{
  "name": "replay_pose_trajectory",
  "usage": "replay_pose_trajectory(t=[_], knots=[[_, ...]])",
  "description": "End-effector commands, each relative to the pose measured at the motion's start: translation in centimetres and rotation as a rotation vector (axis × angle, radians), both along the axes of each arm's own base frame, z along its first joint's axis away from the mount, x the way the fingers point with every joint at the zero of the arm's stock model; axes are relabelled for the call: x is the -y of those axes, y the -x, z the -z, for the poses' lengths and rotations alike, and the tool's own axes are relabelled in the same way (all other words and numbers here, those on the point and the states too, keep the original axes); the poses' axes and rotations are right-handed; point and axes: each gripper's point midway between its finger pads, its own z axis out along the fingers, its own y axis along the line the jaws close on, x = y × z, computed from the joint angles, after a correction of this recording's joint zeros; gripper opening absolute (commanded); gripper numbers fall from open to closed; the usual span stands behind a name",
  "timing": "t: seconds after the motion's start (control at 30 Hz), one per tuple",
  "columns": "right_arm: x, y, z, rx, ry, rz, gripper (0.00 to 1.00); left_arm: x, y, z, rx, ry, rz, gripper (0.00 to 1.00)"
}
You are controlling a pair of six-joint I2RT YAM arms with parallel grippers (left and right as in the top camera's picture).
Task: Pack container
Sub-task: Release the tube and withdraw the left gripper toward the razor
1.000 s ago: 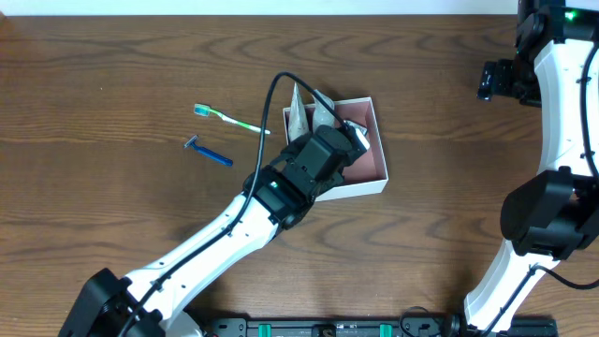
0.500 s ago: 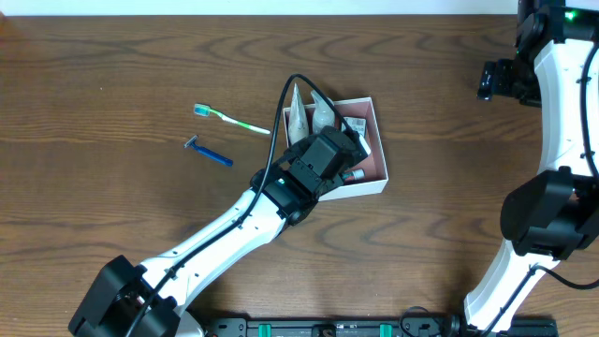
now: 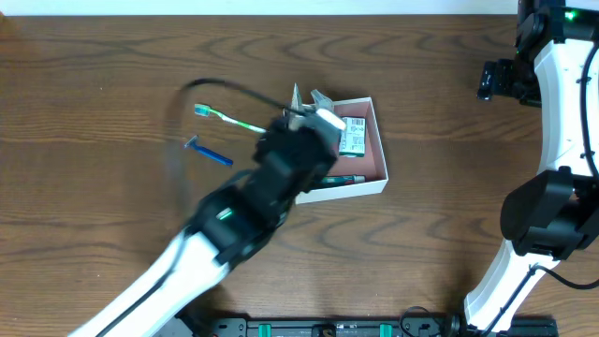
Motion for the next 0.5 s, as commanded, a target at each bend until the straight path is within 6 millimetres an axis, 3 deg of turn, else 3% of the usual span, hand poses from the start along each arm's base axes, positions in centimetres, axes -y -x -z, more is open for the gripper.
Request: replay_pose_trajectory(t=[0.0,0.13,0.27,0.37,0.47], knots=[[-0.2,-0.3,-0.8,0.029,0.004,0.010,0.99,-5.6,0.4,-4.8,0.077,0.196,-0.269,0.79],[-0.2,-0.3,-0.8,0.029,0.004,0.010,0.99,-13.4,1.1,-5.4,0.118,0.283,-0.619,0.82],[-0.2,-0.3,-0.8,0.029,0.004,0.010,0.99,-18.0,1.1,-3.9,0.093,0.241,-0.796,0.89],[-0.2,-0.3,-0.8,0.029,0.004,0.010,0.99,-18.9,0.4,-2.3,0.035,0.207,-0.823,1.00],[-0.2,-0.3,-0.8,0.029,0.004,0.010,0.99,-17.7,0.1,-0.1,-0.064,0.191,-0.770,0.98]])
